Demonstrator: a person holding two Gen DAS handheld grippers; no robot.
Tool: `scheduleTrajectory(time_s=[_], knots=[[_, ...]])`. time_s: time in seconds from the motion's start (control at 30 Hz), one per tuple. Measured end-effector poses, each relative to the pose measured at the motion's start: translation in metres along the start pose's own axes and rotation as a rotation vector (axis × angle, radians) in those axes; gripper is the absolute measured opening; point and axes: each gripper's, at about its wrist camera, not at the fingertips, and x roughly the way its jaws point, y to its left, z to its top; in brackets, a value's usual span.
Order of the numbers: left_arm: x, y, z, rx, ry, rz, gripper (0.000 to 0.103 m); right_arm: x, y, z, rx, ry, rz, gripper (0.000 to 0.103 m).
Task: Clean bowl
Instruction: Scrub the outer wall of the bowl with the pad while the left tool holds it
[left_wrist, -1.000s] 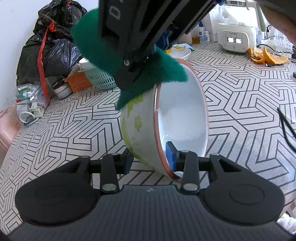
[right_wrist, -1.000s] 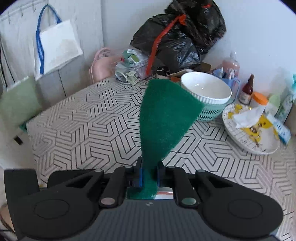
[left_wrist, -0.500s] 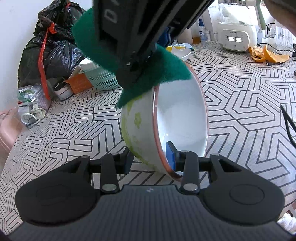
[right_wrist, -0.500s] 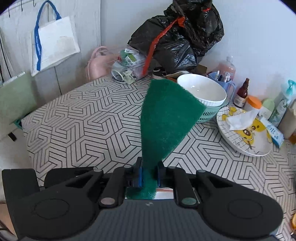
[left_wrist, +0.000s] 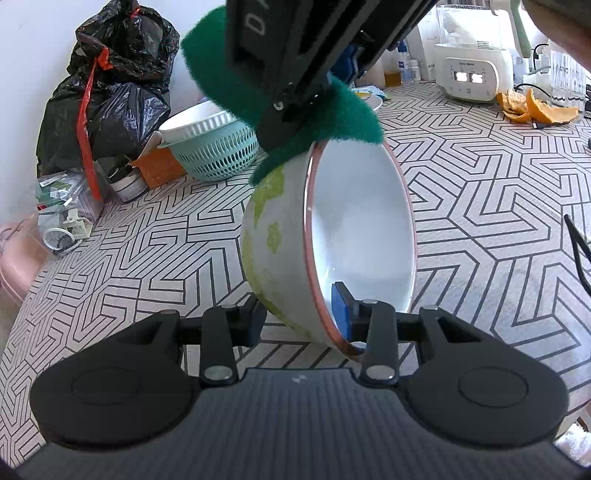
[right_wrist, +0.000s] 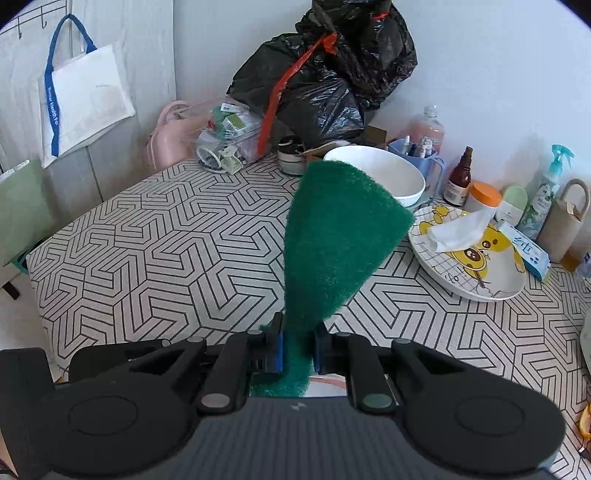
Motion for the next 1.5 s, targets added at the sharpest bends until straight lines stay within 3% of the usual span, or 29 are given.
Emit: scheduleTrajectory(time_s=[0.33,1.07,1.33,1.5], knots=[[0.009,0.020,-0.008,-0.015,0.001,-0.007,0.038,-0.006,0.015,-0.002,-0.030,0.013,0.077,0.014],[0.013,0.020,-0.009,0.003,-0.023,0.017,0.037,0.002,-0.023,-0.002,0.069,0.000,0.007,0.017],[0.014,0.022,-0.009,0.000,-0.020,0.009,0.038,-0.003,-0.019,-0.008,0.085,-0.021,0.100,0.017],[0.013,0.021,-0.009,0.004,-0.018,0.011,0.038,-0.007,-0.004,-0.009,0.024,-0.024,0.106,0.016]])
